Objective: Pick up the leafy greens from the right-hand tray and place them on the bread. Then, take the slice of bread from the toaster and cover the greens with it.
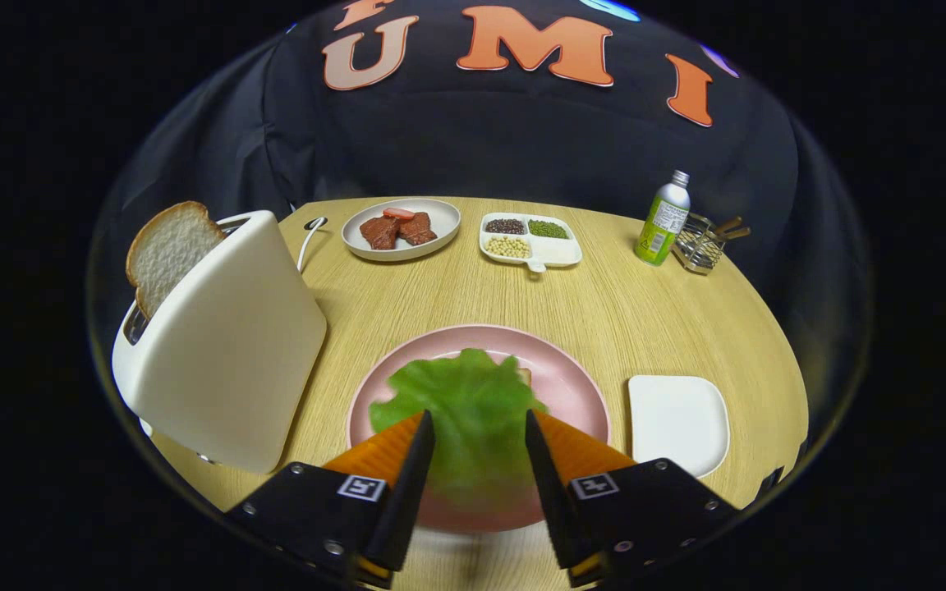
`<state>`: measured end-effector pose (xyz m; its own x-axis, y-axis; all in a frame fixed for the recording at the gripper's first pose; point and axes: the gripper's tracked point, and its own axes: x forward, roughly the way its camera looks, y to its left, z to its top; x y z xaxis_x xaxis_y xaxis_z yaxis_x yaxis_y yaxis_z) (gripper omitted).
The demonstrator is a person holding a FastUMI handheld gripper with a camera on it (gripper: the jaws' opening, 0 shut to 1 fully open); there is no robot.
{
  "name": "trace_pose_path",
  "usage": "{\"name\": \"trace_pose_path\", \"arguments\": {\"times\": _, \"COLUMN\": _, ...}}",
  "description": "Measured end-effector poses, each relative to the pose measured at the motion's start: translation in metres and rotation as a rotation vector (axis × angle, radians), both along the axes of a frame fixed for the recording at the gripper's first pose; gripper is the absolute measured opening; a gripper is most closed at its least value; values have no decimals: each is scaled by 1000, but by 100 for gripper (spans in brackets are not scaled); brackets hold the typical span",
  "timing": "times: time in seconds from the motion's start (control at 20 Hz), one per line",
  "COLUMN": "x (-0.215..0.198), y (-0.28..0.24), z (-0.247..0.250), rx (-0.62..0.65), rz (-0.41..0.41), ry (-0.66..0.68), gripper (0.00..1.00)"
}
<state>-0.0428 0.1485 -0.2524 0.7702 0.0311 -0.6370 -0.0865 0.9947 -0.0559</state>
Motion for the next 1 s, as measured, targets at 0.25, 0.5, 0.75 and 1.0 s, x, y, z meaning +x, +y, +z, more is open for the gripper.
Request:
{"name": "trace_pose_path", "arguments": {"times": 0.25, "x": 1, "y": -9, "z": 21, "rx": 35, "rz": -52, "ry": -34, "gripper": 98}}
{"name": "trace_pose_path", "arguments": {"times": 0.5, "x": 7, "y": -1, "z": 65, "rx": 45, "rz": -55, "ry": -110, "gripper": 98}}
{"name": "trace_pose_path", "arguments": {"times": 0.75, "x": 16, "y": 23, "z": 116, "rx": 82, "rz": -62, "ry": -186, "gripper": 98}}
{"name": "trace_pose_path", "arguments": {"times": 1.0, "x": 19, "y": 76, "z": 159, "rx": 75, "rz": 0, "ry": -254, "gripper": 98}}
